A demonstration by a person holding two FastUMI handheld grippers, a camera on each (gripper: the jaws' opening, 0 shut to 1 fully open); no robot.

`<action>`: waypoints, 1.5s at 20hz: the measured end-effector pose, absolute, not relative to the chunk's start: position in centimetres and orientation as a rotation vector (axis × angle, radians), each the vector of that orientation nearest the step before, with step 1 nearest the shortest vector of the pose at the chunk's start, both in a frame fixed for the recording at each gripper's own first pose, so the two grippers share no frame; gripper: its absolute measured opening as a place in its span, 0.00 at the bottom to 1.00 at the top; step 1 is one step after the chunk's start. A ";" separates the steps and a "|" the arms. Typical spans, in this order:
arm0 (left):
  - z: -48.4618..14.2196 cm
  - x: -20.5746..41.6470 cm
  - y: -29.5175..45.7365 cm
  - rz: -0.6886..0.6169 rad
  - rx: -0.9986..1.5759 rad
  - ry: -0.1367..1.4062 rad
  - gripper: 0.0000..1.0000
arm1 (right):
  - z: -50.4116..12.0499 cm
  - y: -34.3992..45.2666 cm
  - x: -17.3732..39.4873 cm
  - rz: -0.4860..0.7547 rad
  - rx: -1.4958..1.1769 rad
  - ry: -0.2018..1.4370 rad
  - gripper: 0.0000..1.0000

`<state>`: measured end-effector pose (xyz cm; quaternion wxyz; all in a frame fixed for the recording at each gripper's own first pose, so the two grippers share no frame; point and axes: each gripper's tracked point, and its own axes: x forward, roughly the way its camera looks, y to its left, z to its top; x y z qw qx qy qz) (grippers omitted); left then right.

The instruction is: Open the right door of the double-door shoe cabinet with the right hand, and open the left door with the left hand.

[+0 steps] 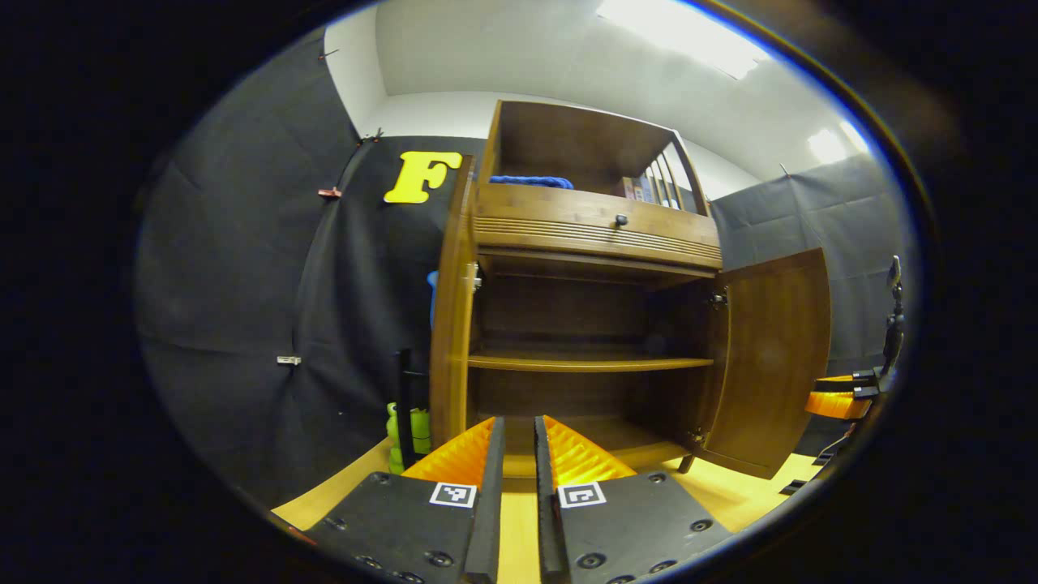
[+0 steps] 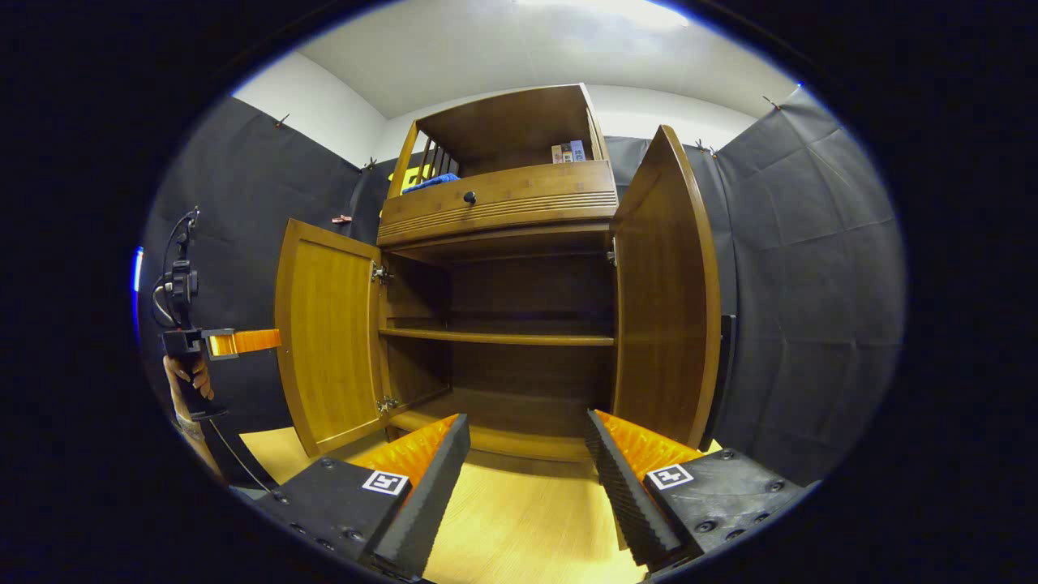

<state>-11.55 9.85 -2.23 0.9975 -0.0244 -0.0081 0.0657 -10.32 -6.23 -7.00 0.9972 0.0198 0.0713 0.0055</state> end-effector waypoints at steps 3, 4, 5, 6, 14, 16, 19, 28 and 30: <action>-2.7 -10.2 8.0 0.105 -0.024 -0.011 0.41 | -7.4 -6.4 -10.4 0.012 0.013 0.153 0.91; -2.7 -9.7 7.3 0.080 -0.028 -0.007 0.48 | -7.5 -6.5 -10.3 0.010 0.005 0.156 0.90; -2.9 -9.4 6.5 0.053 -0.040 -0.001 0.54 | -7.5 -6.5 -10.3 0.010 -0.002 0.158 0.96; -2.8 -9.1 5.9 0.034 -0.051 0.001 0.57 | -7.5 -6.4 -10.2 0.015 -0.004 0.157 0.85; -1.1 -7.4 3.3 0.010 -0.090 -0.038 0.93 | -5.0 -5.6 -8.5 0.053 0.065 0.095 0.97; -1.0 -7.0 2.3 -0.005 -0.067 -0.036 0.94 | -4.4 -5.6 -8.0 0.055 0.078 0.076 0.99; -0.9 -6.3 0.9 -0.020 -0.045 -0.042 0.95 | -4.0 -5.1 -7.5 0.070 0.084 0.061 0.95; -1.2 -5.9 -0.2 -0.047 -0.045 -0.021 0.95 | -3.3 -4.0 -7.0 0.096 -0.009 0.007 0.97; -1.1 -5.9 0.0 -0.036 -0.039 -0.025 0.95 | -3.5 -4.0 -6.8 0.105 -0.026 0.002 0.97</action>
